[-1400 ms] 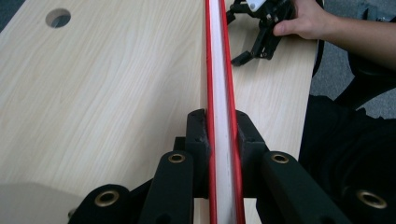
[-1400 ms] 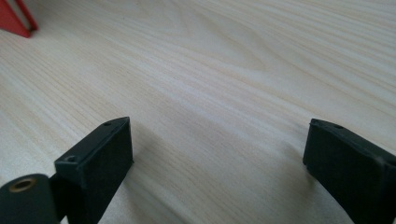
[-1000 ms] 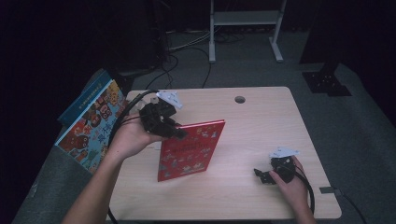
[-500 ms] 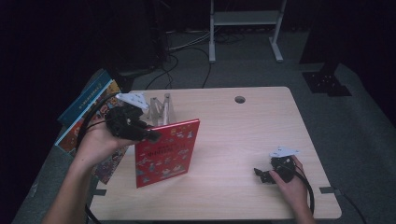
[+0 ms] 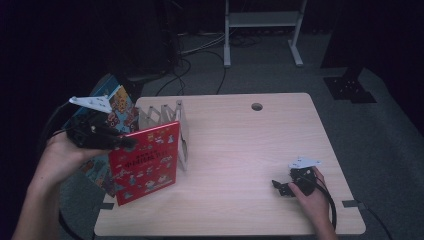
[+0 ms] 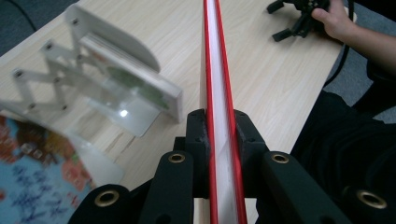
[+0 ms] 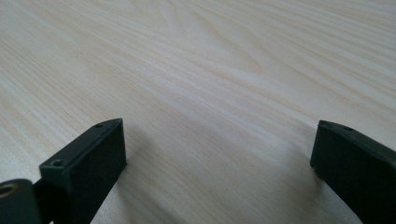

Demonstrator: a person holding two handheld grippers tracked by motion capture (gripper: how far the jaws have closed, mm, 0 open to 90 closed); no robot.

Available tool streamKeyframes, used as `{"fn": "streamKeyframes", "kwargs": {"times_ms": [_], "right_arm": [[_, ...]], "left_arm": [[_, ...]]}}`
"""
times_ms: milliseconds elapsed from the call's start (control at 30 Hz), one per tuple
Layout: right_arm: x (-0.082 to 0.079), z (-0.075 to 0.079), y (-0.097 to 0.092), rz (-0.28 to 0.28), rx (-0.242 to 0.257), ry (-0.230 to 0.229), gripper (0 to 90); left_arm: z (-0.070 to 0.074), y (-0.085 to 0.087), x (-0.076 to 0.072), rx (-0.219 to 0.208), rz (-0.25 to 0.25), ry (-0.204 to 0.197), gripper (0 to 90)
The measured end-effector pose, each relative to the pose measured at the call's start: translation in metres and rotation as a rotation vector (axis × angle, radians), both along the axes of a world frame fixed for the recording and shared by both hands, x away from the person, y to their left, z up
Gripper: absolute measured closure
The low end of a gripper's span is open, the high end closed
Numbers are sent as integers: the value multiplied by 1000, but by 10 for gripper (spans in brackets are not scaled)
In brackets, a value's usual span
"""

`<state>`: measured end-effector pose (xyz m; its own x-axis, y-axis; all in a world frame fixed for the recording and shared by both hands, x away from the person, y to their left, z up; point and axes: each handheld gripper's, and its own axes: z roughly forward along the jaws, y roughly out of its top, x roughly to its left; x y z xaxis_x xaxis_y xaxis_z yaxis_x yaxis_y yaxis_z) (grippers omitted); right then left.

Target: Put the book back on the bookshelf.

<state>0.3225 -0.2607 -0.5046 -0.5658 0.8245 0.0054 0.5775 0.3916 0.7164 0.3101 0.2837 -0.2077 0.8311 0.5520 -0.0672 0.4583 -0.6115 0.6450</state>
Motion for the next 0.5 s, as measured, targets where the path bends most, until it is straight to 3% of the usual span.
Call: {"fn": "streamKeyframes", "kwargs": {"times_ms": [267, 500], "right_arm": [[0, 0, 0, 0, 0, -1, 27], [0, 0, 0, 0, 0, -1, 27]], "left_arm": [[2, 26, 2, -5, 99, -9, 792], [-3, 31, 22, 6, 235, -31, 792]]}}
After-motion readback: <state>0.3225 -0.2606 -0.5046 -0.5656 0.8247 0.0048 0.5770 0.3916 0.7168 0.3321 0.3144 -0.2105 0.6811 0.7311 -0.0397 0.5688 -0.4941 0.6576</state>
